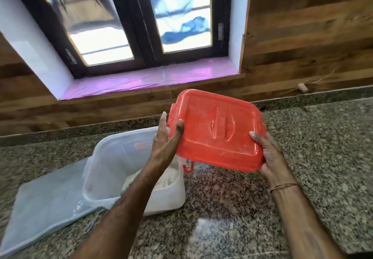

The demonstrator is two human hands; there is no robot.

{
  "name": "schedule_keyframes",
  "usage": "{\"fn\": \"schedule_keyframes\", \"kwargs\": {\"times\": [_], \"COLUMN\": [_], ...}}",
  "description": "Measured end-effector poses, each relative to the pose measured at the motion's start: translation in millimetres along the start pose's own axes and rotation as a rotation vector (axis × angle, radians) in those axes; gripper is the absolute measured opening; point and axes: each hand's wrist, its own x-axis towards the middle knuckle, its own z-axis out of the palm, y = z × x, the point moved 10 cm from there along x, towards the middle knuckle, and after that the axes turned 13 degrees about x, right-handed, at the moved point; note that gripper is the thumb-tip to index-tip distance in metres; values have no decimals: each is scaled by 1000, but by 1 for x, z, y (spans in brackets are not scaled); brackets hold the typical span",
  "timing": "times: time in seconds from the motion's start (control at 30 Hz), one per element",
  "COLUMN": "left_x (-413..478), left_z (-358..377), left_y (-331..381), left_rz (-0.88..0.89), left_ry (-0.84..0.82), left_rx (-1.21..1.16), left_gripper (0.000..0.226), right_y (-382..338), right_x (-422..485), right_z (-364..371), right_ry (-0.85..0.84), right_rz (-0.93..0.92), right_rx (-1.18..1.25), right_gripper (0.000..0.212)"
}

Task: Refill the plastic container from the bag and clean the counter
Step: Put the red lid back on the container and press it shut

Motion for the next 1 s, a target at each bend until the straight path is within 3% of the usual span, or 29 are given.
{"fn": "schedule_keyframes", "kwargs": {"times": [0.1, 0.23, 0.43, 0.67, 0.77, 1.0], "left_x": [-1, -16, -49, -43, -52, -53], "left_z": [-51, -120, -188, -162, -154, -155], "left_y": [-14, -87, -192, -272, -249, -215], "left_rz": [-16, -133, -338, -428, -394, -323], "left_ry": [124, 259, 336, 216, 148, 127], "left_rx": [-123, -144, -77, -142, -177, -127], "left_gripper": [100, 79, 85, 101, 106, 96], "right_y": [16, 64, 126, 132, 130, 143], "right_x": [-19, -40, -76, -101, -99, -91], "right_z": [57, 115, 175, 186, 175, 161], "right_ry": [-136, -178, -207, -123, -68, -65], "right_rz": [11, -12, -126, -309, -327, -244], "right_rx": [-38, -216, -535, -816, -865, -986], "right_gripper": [43, 49, 49, 50, 53, 63]}}
